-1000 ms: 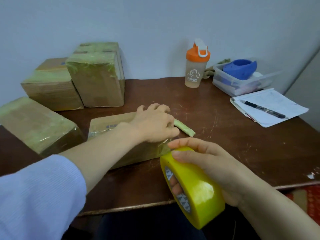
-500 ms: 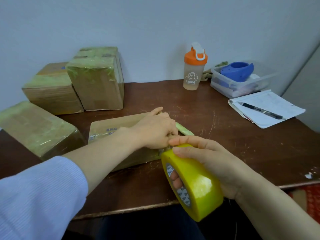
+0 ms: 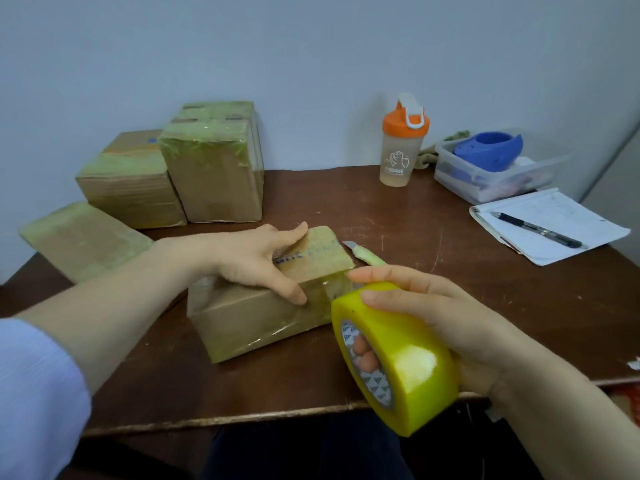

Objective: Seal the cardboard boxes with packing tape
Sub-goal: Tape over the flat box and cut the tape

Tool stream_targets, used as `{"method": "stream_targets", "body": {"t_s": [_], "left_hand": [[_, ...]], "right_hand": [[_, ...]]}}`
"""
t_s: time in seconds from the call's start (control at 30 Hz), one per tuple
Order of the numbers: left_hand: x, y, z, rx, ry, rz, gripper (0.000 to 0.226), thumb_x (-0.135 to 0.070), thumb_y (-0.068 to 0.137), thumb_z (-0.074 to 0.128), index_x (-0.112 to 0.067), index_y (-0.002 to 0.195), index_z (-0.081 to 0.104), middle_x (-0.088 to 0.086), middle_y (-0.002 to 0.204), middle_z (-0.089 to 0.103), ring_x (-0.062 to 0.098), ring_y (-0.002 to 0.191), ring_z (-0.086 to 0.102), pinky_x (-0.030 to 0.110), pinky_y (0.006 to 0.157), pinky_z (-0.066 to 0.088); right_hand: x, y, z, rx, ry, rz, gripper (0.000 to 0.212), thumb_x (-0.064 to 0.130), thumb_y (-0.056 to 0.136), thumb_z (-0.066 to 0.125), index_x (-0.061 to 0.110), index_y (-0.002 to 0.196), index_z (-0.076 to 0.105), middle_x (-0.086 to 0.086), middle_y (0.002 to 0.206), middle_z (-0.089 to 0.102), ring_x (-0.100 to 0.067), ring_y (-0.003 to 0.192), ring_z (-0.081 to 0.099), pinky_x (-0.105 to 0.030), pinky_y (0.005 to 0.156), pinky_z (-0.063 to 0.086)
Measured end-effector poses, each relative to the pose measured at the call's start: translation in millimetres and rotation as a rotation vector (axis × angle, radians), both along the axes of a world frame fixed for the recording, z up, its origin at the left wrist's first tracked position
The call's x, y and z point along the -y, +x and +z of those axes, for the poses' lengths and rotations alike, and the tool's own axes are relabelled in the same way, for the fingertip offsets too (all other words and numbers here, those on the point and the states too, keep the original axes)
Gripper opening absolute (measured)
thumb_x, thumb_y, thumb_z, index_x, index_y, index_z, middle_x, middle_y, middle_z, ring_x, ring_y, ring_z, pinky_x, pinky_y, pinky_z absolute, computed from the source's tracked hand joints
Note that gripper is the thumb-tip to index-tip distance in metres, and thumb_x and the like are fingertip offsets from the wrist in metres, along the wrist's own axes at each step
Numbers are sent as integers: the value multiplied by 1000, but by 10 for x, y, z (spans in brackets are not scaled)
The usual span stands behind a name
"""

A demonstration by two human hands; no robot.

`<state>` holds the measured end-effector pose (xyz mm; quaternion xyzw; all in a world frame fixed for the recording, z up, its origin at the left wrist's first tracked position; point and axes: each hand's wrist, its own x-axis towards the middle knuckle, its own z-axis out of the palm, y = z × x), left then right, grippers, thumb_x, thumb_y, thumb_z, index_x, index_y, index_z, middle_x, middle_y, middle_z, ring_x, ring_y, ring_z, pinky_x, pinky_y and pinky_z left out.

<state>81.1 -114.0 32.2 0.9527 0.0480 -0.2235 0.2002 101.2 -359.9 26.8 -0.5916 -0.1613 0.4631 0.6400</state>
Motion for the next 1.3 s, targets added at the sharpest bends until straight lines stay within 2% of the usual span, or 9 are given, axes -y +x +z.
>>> {"method": "stream_targets", "body": {"t_s": [0.13, 0.23, 0.33, 0.43, 0.57, 0.73, 1.0, 1.2, 1.3], "left_hand": [[-146, -49, 175, -165, -407, 81, 72, -58, 66, 75, -42, 132, 50, -14, 127, 60, 7, 107, 62, 28, 91, 48], [-135, -51, 246, 63, -284, 74, 46, -50, 77, 67, -38, 121, 62, -11, 111, 69, 9, 103, 65, 24, 91, 47], [-43, -40, 220, 233, -88, 51, 73, -45, 79, 69, -28, 143, 38, -13, 133, 53, 2, 111, 52, 10, 89, 35], [115, -31, 31, 221, 132, -25, 118, -67, 61, 72, -20, 151, 11, -9, 148, 33, 16, 134, 31, 30, 111, 17], [154, 0, -140, 434, 234, 11, 98, -68, 60, 71, -19, 135, 32, 1, 118, 53, 25, 111, 52, 39, 93, 42], [107, 28, -178, 404, 274, 35, 108, -72, 58, 65, -23, 145, 22, -1, 128, 49, 24, 116, 48, 36, 87, 40], [79, 37, -204, 393, 304, -18, 107, -79, 61, 58, -56, 141, -10, -6, 130, 44, 21, 113, 47, 32, 74, 36], [108, 46, -117, 270, 336, -59, 87, -77, 69, 53, -69, 132, -6, -1, 137, 36, 24, 121, 41, 38, 95, 38], [95, 94, -14, 91, 310, -80, 90, -70, 66, 47, -63, 137, -7, 7, 147, 27, 28, 135, 26, 48, 113, 17]], "right_hand": [[-11, 197, 379, 3, 127, 59, 77, -3, 62, 65, 21, 131, 42, -31, 88, 68, -26, 61, 71, -32, 61, 58], [-89, 218, 625, 39, 273, 72, 81, 0, 66, 62, 27, 136, 34, -29, 88, 69, -33, 70, 71, -39, 62, 58], [-439, 382, 723, 84, 226, 30, 56, 8, 75, 60, 14, 127, 39, -30, 86, 66, -31, 65, 70, -38, 62, 58], [-654, 425, 759, 213, 127, -6, 21, 17, 88, 57, 7, 106, 51, -27, 86, 66, -29, 66, 68, -40, 70, 58], [-733, 368, 739, 264, 171, -157, 49, 7, 90, 56, 15, 136, 42, -18, 65, 67, -28, 52, 66, -36, 54, 59], [-421, -6, 656, 323, 167, -159, 27, 11, 78, 65, 16, 105, 65, -17, 59, 66, -26, 46, 64, -33, 47, 56], [42, -474, 32, -37, 17, -162, 21, 19, 67, 68, 13, 87, 70, -33, 65, 61, -33, 46, 61, -36, 48, 53], [38, -369, -7, -115, -29, -102, 28, 17, 66, 70, 9, 93, 69, -35, 68, 61, -35, 48, 62, -38, 50, 55], [34, -311, 4, -148, -53, -77, 38, 14, 67, 70, 4, 103, 65, -34, 70, 62, -35, 49, 62, -39, 51, 55]]}}
